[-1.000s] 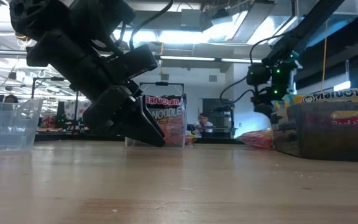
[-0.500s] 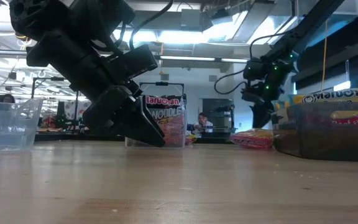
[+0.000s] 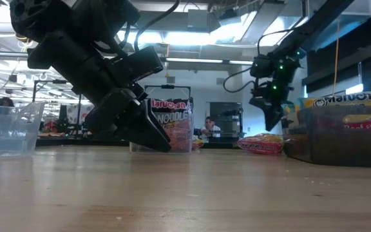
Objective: Sort Maruchan noodles
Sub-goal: Put the blue noodle pack into the black bin
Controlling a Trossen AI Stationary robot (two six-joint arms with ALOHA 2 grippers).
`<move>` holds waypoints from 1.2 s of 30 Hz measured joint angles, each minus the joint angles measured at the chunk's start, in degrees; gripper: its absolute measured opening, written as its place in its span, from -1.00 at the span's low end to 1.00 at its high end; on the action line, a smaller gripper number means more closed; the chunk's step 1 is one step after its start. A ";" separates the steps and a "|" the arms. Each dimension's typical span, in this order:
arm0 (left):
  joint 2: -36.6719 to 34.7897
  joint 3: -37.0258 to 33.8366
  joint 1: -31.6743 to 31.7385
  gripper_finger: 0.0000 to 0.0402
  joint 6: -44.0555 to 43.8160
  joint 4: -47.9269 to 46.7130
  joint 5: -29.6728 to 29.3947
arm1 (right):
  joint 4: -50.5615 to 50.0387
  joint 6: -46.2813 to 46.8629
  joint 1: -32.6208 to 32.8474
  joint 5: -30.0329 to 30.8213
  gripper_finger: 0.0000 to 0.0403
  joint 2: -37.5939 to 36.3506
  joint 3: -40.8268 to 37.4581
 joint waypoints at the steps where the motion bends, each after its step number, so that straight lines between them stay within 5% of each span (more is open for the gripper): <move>1: 0.00 0.00 0.00 0.05 0.00 0.00 0.04 | -0.85 -0.01 0.00 0.23 -0.93 0.01 -0.26; 8: 0.00 0.00 -0.02 0.05 -0.06 0.00 0.06 | -3.73 0.46 0.00 2.02 -0.66 1.20 -0.68; 21: 0.00 0.00 0.00 0.05 -0.09 -0.02 0.40 | -2.65 0.92 -0.04 1.23 0.89 5.17 -0.44; 28: 0.00 0.02 -0.02 0.05 -0.11 -0.04 0.65 | -0.66 0.50 -0.06 -1.65 0.84 6.99 -0.47; 36: 0.00 0.02 -0.02 0.05 -0.13 -0.02 0.65 | 5.77 1.02 0.04 -14.02 0.71 7.36 -0.71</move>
